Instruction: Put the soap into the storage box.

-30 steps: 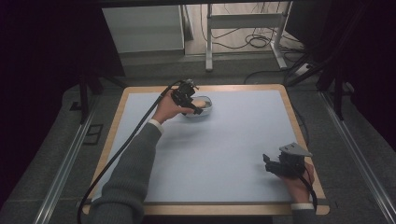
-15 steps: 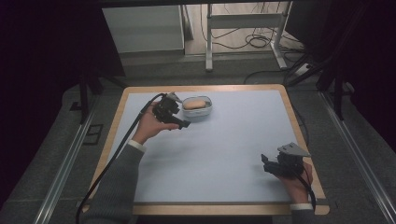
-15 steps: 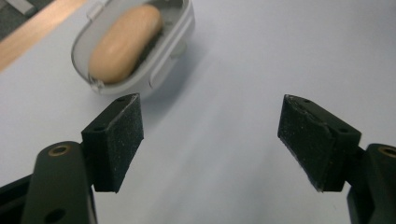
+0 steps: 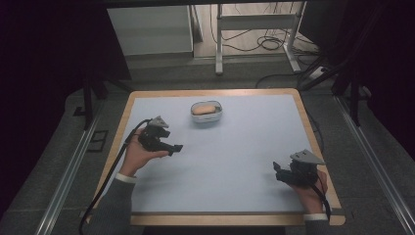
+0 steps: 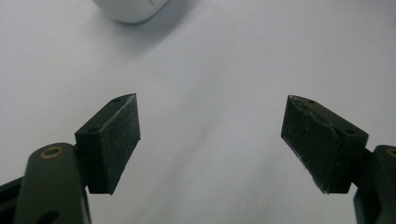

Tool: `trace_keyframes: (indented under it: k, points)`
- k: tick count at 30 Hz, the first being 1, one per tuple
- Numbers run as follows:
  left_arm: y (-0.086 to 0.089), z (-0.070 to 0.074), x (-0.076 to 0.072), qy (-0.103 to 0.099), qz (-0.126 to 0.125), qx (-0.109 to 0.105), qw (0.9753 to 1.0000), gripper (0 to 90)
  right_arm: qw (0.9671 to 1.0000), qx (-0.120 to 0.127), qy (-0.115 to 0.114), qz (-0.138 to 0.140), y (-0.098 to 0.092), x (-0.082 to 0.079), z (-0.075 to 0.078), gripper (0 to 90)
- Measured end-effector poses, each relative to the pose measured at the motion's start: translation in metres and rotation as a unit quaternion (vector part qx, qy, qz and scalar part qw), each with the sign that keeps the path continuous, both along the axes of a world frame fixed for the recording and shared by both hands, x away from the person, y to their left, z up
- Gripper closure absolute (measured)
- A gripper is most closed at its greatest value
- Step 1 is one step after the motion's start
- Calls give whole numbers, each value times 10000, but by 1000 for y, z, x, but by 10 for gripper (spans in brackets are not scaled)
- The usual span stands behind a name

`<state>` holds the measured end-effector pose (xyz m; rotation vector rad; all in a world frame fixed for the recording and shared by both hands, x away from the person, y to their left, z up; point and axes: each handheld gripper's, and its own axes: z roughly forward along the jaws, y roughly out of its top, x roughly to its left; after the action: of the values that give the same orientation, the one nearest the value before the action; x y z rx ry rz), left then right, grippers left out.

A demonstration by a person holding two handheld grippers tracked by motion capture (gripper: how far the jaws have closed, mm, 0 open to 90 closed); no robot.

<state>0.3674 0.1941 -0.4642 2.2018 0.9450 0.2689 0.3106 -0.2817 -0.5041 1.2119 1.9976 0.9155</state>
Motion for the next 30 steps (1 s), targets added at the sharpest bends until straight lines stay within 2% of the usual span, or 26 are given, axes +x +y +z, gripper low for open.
trace_keyframes:
  k: [5,8,14,18,20,23,30]
  points:
    - [11,-14,-20,2,125,-47,9999,198,10000,4,-5,-10,-1,0,0,134]
    - [19,-24,-29,55,260,-5,9996,197,10000,-3,-2,-1,0,0,0,134]
    - [34,-40,-45,233,515,-138,9983,205,10000,10,-2,15,2,-1,0,134]
    - [38,-45,-48,283,564,-105,9980,209,10000,10,4,44,5,-1,0,134]
    - [42,-46,-50,264,657,-157,9974,210,10000,28,-3,85,6,-1,0,134]
    - [44,-49,-53,289,692,-140,9971,211,9995,240,8,209,7,2,2,134]
    - [42,-50,-56,301,693,-94,9971,218,9991,318,-12,266,9,6,1,134]
